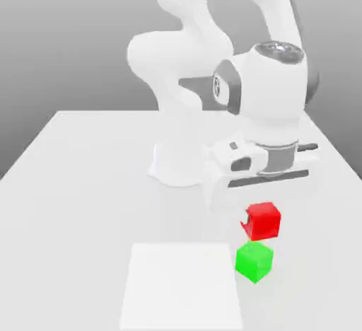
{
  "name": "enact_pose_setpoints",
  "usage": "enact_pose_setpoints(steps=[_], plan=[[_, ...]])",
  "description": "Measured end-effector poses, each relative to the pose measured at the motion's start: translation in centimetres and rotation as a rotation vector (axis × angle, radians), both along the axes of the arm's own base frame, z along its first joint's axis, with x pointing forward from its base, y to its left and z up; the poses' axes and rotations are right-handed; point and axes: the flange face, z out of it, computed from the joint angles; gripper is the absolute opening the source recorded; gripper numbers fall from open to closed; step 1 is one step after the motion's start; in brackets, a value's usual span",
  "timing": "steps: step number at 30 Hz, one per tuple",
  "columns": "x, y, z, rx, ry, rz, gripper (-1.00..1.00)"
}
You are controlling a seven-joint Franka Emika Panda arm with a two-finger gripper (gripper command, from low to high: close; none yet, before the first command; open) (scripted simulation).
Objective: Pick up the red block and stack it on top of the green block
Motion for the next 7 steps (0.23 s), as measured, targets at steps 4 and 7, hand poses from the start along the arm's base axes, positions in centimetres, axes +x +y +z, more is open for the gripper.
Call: enact_pose_setpoints(steps=[4, 7], plan=[[-0.2, 0.0, -3.9, 0.000, 0.000, 0.004, -1.00], [-0.3, 0.0, -4.5, 0.000, 0.000, 0.005, 1.00]])
